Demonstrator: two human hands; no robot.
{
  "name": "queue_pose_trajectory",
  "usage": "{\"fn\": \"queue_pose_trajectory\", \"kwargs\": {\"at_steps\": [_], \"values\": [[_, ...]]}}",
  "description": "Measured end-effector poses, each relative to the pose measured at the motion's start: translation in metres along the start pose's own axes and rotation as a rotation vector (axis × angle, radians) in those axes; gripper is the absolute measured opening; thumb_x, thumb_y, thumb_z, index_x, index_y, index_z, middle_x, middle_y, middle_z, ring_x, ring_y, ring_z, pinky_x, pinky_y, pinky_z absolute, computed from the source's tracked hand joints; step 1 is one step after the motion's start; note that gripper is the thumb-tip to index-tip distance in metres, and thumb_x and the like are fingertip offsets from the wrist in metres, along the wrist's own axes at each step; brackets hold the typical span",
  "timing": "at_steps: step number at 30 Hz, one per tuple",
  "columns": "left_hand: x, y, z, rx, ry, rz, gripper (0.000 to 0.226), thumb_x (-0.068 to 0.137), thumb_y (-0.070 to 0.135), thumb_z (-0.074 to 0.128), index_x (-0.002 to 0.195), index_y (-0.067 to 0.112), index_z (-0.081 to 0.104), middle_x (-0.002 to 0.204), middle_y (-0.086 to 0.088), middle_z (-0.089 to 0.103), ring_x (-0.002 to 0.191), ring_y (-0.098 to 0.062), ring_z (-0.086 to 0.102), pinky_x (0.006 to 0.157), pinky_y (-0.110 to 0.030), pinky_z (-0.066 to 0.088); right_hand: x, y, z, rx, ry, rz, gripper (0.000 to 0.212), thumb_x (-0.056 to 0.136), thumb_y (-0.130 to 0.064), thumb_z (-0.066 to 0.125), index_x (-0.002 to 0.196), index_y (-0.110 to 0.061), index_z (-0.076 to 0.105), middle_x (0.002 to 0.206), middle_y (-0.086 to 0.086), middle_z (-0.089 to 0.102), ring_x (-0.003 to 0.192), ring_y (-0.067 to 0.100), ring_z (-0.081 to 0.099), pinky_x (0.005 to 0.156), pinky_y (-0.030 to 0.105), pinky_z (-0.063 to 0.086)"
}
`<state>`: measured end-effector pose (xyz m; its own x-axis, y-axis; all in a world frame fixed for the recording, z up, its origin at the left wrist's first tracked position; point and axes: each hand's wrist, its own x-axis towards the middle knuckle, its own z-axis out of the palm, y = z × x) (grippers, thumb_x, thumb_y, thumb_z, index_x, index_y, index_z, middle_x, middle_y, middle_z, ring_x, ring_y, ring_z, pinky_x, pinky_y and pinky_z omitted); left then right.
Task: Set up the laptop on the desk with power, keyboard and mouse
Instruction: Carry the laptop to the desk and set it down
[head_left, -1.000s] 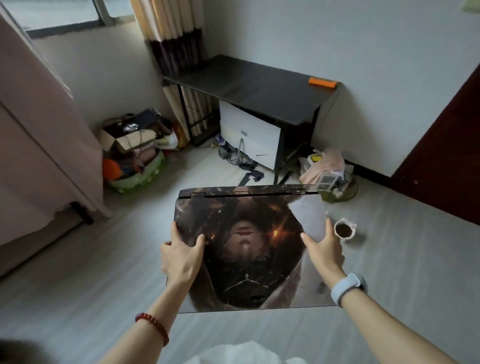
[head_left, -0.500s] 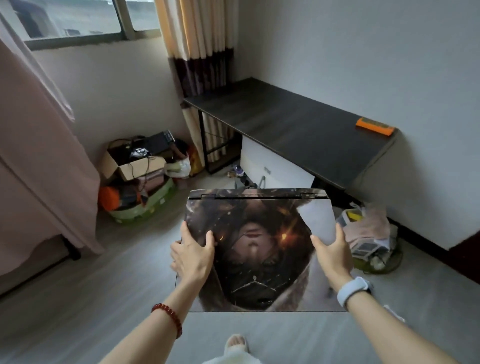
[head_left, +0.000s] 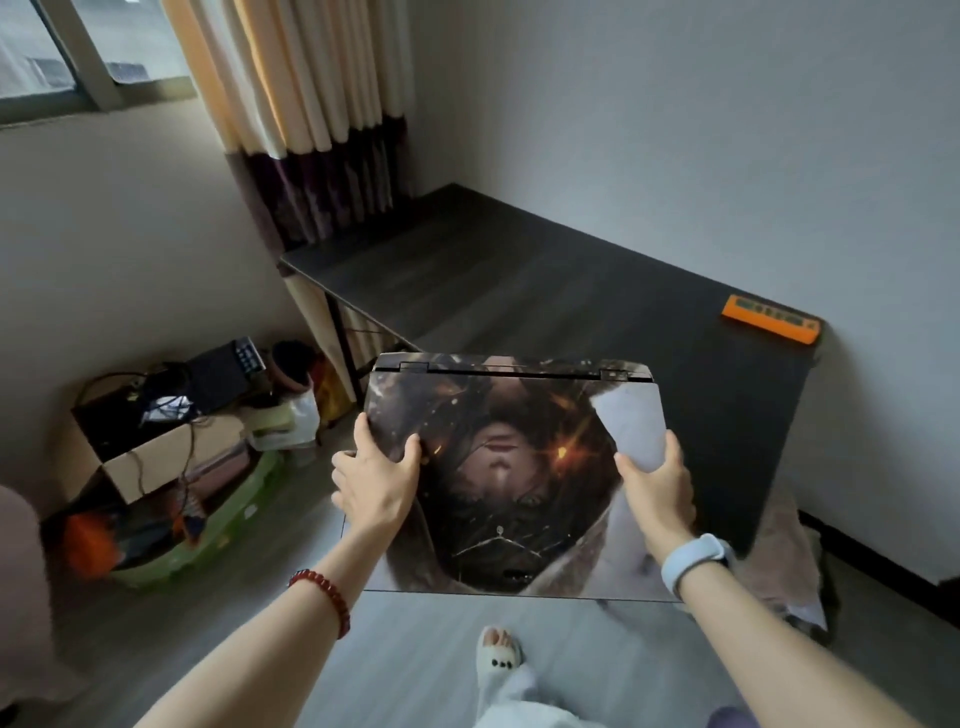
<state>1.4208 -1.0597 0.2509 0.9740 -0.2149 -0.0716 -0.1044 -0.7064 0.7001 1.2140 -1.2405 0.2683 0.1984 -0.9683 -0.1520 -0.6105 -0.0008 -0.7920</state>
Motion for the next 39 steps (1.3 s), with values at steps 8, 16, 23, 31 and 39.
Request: {"fn": "queue_pose_trajectory", "kwargs": {"at_steps": [8,16,23,31,39], "values": [[0.179,0.086,0.059,0.0,-0.015,-0.058,0.072,0.076,0.06,0.056,0.136,0.036,0.025,0.121,-0.022,0.045,0.112,-0.041,0.045,0.095,-0.052,0.036,0.17,-0.095,0.078,-0.024,-0.028,0.056,0.066,0.086,-0.034,0.057,0.142,-0.021,0.024,0.14,0.015,0.042,0.125,0.038,0.042,0.103,0.054,0.033],[0.35,0.148,0.111,0.03,-0.125,0.005,0.07,0.076,0.06,0.056,0.134,0.037,0.025,0.123,-0.02,0.044,0.112,-0.04,0.047,0.096,-0.053,0.038,0.288,-0.157,0.164,0.054,0.026,0.17,0.065,0.087,-0.033,0.057,0.142,-0.023,0.024,0.141,0.013,0.041,0.127,0.036,0.04,0.105,0.055,0.031],[0.511,0.212,0.183,0.154,-0.37,0.04,0.085,0.073,0.059,0.062,0.139,0.022,0.023,0.128,-0.021,0.042,0.117,-0.04,0.045,0.096,-0.055,0.038,0.374,-0.197,0.237,0.114,0.221,0.364,0.064,0.087,-0.033,0.057,0.142,-0.024,0.025,0.142,0.011,0.041,0.128,0.037,0.04,0.106,0.055,0.028],[0.59,0.28,0.246,0.171,-0.629,0.121,0.07,0.076,0.052,0.065,0.13,0.019,0.034,0.125,-0.02,0.04,0.113,-0.04,0.045,0.095,-0.056,0.041,0.436,-0.217,0.255,0.137,0.351,0.514,0.065,0.087,-0.033,0.057,0.142,-0.025,0.024,0.145,0.009,0.038,0.131,0.035,0.037,0.107,0.056,0.029],[0.618,0.318,0.32,0.198,-0.786,0.077,0.07,0.077,0.047,0.067,0.132,0.016,0.036,0.129,-0.021,0.039,0.116,-0.039,0.042,0.097,-0.054,0.04,0.5,-0.2,0.254,0.151,0.356,0.643,0.065,0.088,-0.031,0.056,0.143,-0.025,0.023,0.145,0.01,0.038,0.132,0.034,0.036,0.108,0.053,0.028]]}}
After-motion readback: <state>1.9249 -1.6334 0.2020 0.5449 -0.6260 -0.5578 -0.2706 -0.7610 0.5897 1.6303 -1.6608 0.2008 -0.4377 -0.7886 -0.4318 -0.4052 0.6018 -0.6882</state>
